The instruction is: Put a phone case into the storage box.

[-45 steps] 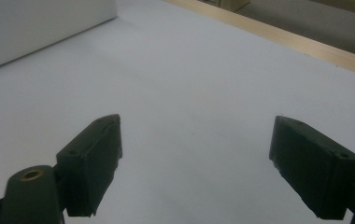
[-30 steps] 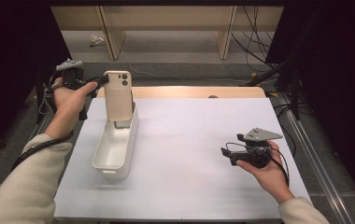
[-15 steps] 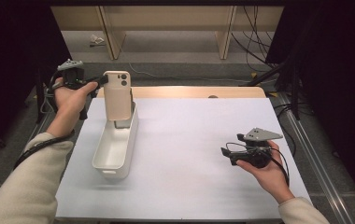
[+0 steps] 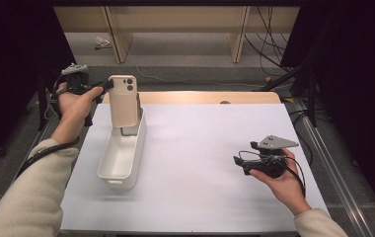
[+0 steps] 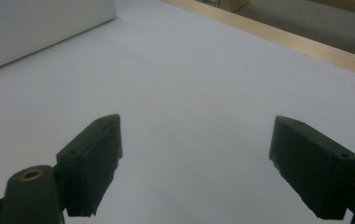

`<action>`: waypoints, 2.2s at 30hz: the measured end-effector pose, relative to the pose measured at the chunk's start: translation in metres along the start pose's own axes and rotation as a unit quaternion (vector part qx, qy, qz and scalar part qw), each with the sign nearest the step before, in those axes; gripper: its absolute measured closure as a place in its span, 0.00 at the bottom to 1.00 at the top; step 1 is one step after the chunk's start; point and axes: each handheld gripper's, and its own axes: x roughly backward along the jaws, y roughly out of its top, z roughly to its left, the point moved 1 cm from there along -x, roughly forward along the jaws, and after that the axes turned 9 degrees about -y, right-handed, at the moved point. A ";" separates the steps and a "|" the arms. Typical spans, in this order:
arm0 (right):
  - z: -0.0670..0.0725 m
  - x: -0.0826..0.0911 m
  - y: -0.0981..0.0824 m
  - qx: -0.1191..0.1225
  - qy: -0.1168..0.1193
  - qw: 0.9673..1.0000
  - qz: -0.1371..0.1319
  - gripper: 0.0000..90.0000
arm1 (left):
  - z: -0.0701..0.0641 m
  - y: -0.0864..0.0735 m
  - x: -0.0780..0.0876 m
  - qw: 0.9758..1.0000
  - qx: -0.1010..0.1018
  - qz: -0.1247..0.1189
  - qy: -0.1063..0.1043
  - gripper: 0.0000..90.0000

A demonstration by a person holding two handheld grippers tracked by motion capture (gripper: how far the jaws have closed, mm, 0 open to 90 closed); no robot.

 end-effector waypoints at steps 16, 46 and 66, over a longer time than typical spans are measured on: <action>0.000 0.000 0.000 0.000 0.000 1.000 0.000 0.20 | 0.003 -0.003 -0.003 1.000 0.002 0.001 0.004 0.92; 0.000 -0.001 0.000 -0.001 0.001 1.000 -0.001 0.20 | 0.009 -0.017 -0.013 1.000 0.009 0.012 0.011 0.92; 0.000 -0.001 0.000 -0.003 0.002 1.000 0.000 0.20 | 0.013 -0.028 -0.020 1.000 0.015 0.021 0.014 0.92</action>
